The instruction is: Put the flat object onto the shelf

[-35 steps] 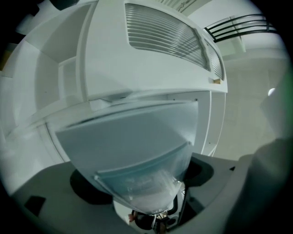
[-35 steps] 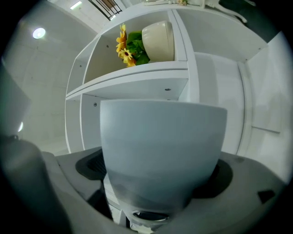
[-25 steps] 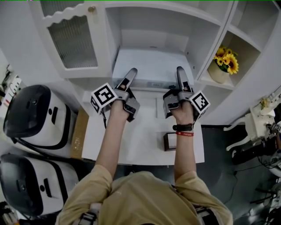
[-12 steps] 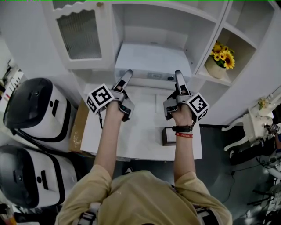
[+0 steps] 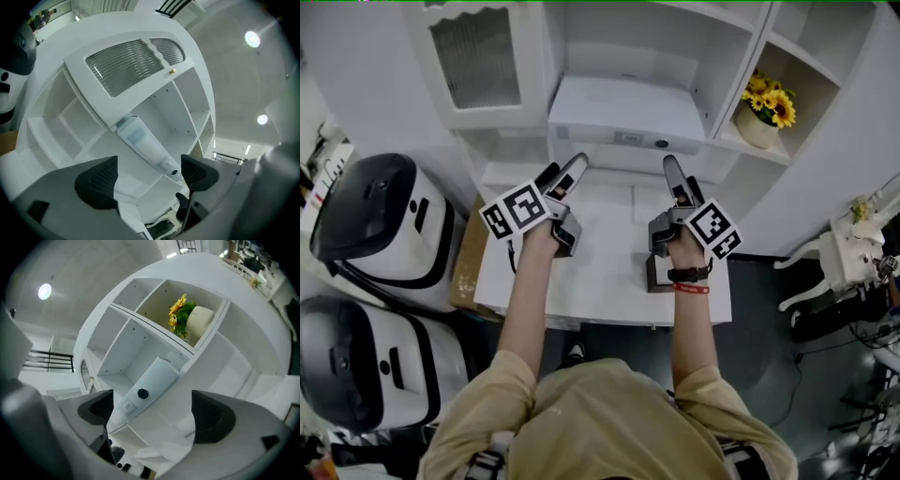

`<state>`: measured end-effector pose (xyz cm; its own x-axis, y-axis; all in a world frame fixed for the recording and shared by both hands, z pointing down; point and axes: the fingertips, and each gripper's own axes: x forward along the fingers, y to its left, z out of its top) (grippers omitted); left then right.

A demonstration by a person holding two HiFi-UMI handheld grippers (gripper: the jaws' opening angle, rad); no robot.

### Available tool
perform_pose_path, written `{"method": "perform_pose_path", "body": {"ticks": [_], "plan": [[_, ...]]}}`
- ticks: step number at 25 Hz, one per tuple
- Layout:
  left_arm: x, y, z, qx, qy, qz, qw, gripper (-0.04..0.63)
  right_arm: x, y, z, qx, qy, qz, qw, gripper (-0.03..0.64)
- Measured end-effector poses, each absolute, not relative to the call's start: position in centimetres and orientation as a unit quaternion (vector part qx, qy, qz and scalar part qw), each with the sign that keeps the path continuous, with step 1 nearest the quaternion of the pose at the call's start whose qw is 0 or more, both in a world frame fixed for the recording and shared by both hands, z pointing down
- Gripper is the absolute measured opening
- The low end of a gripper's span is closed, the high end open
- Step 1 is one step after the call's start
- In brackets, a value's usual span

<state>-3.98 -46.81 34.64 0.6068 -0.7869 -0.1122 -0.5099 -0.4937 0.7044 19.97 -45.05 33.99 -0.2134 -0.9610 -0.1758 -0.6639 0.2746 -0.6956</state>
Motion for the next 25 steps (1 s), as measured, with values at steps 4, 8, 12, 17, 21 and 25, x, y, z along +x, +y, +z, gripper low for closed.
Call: {"method": "perform_pose_path", "body": {"ticks": [4, 8, 12, 17, 21, 25], "plan": [[-3.9, -45.4, 34.6, 0.849, -0.413, -0.192, 0.266, 0.426, 19.6, -43.8, 34.2, -0.584, 0.751, -0.194, 0.24, 0.52], [-3.9, -44.8, 34.8, 0.854, -0.443, -0.161, 0.22, 0.398, 18.8, -43.2, 34.4, -0.597, 0.763, -0.157, 0.19, 0.518], [-3.6, -44.2, 34.6, 0.858, -0.47, -0.126, 0.165, 0.367, 17.9, -42.9, 34.6, -0.598, 0.774, -0.134, 0.157, 0.514], [-3.4, -44.2, 34.2, 0.856, -0.497, -0.092, 0.105, 0.315, 17.3, -42.9, 34.3, -0.601, 0.78, -0.108, 0.138, 0.466], [-3.0, -44.7, 33.8, 0.856, -0.504, -0.083, 0.082, 0.298, 17.4, -43.1, 33.7, -0.605, 0.78, -0.085, 0.134, 0.379], [-2.6, -45.6, 33.3, 0.856, -0.507, -0.077, 0.064, 0.286, 17.5, -43.7, 33.0, -0.608, 0.78, -0.066, 0.132, 0.327]]}}
